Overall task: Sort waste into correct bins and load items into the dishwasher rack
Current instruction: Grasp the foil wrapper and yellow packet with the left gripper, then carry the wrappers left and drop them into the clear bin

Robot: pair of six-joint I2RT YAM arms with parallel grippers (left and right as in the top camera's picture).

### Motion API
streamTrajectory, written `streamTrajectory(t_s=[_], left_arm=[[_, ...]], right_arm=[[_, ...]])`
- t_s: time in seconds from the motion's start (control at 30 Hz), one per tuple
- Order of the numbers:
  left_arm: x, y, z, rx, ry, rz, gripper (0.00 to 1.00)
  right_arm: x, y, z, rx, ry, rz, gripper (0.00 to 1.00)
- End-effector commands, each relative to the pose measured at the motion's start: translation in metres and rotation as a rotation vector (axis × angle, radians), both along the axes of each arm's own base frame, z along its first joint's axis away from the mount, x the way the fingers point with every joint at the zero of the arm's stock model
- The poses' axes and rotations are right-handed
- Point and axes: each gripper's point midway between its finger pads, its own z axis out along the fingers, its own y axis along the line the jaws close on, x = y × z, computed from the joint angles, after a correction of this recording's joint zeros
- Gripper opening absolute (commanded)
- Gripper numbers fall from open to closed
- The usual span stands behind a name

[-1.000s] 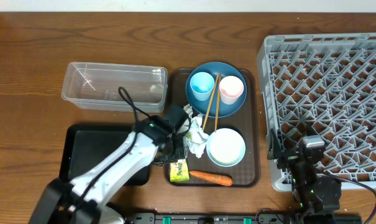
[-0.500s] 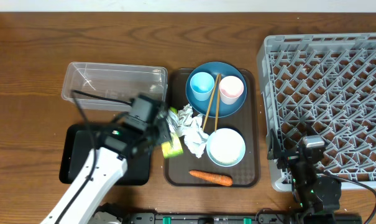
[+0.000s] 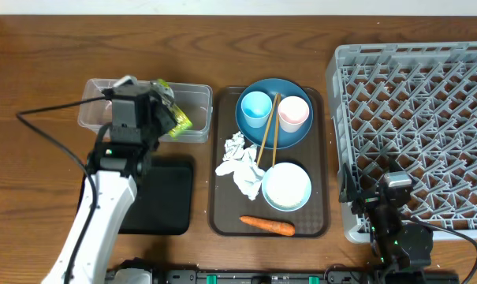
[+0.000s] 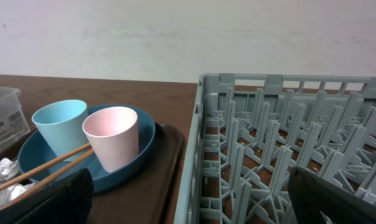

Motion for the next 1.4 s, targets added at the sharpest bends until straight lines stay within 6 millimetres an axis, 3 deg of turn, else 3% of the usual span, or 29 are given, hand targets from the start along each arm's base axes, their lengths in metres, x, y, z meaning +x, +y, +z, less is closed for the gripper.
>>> streamTrajectory(t_s=[0.0, 0.17, 0.3, 0.37, 0.4, 0.53, 0.67, 0.77, 0.87, 1.07, 1.37], left_arm=[[0.015, 0.015, -0.009, 0.106, 0.016, -0.017, 0.06], [0.020, 0.034, -0.045, 0.190, 0.107, 0.048, 0.07], [0.027, 0.039, -0.054, 0.259, 0.122, 0.022, 0.12], [0.028, 0.038, -0.051, 0.270, 0.112, 0.011, 0.24], [0.028, 0.038, -0.048, 0.269, 0.103, 0.012, 0.37], [0.027, 0.038, -0.028, 0.267, 0.051, 0.016, 0.54], [0.017, 0.033, 0.001, 0.245, 0.010, -0.002, 0.57], [-0.005, 0.009, 0.019, 0.144, 0.020, -0.110, 0.57], [-0.041, -0.024, 0.025, -0.020, 0.076, -0.241, 0.57], [-0.113, -0.068, 0.017, -0.211, 0.275, -0.376, 0.56], [-0.147, -0.117, -0.008, -0.125, 0.412, -0.518, 0.56]], right_arm=[[0.000, 0.002, -0.001, -0.005, 0.003, 0.010, 0.99], [0.000, 0.002, -0.001, -0.004, 0.003, 0.010, 0.99], [0.000, 0.002, -0.001, -0.005, 0.003, 0.010, 0.99], [0.000, 0.002, -0.001, -0.004, 0.003, 0.010, 0.99], [0.000, 0.002, -0.001, -0.004, 0.003, 0.010, 0.99], [0.000, 0.002, -0.001, -0.004, 0.003, 0.010, 0.99], [0.000, 0.002, -0.001, -0.004, 0.003, 0.010, 0.99], [0.000, 0.002, -0.001, -0.004, 0.003, 0.010, 0.99], [0.000, 0.002, -0.001, -0.004, 0.003, 0.010, 0.99], [0.000, 0.002, -0.001, -0.004, 0.003, 0.010, 0.99], [0.000, 0.002, -0.001, -0.004, 0.003, 0.010, 0.99]])
